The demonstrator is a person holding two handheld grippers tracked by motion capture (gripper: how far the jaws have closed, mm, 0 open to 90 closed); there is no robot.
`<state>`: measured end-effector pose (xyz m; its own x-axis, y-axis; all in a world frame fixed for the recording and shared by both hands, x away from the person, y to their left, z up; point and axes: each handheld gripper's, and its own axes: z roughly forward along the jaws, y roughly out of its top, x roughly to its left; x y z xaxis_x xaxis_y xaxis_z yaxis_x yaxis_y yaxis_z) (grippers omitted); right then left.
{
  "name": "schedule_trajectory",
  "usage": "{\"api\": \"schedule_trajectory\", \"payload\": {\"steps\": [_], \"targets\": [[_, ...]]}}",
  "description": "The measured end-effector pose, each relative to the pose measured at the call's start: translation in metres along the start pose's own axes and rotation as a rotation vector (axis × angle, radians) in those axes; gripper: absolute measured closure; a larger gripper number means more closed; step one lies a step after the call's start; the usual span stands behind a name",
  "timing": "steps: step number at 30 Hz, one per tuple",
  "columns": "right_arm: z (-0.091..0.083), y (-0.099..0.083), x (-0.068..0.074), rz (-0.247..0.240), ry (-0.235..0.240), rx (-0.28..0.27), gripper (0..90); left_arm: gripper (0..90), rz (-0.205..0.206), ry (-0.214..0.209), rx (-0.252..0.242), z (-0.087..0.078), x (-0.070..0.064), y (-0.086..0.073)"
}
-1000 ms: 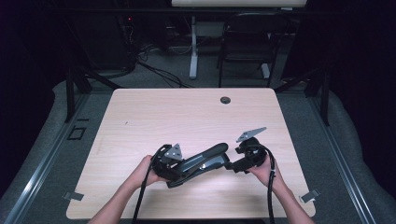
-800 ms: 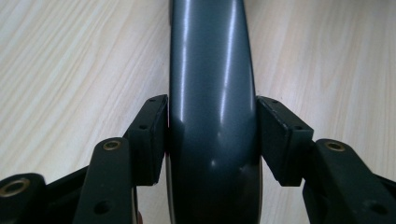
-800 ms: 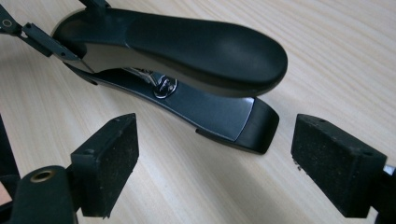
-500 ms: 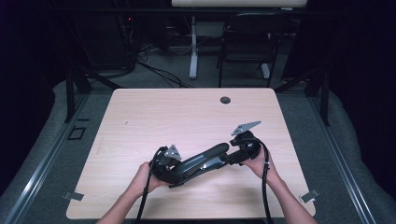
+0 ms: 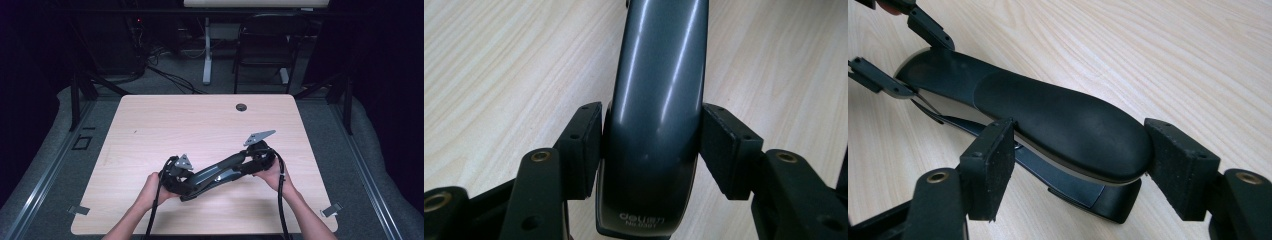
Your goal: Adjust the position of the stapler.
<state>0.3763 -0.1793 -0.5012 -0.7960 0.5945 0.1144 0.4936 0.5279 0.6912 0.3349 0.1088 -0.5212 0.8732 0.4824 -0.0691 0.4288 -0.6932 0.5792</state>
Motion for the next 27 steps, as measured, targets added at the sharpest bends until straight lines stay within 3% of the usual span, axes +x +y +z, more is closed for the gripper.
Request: {"api": "schedule_trajectory", "payload": {"steps": [14,27], "targets": [[-0.004,-0.005,0.002,0.031,0.012,-0.014,35.1,45.1,-0.001,-0.028,0.011,0.003,0.006,0.004],[-0.008,-0.007,0.009,0.048,0.013,0.011,39.5,42.3,0.002,-0.068,-0.003,0.002,0.017,0.001]]}}
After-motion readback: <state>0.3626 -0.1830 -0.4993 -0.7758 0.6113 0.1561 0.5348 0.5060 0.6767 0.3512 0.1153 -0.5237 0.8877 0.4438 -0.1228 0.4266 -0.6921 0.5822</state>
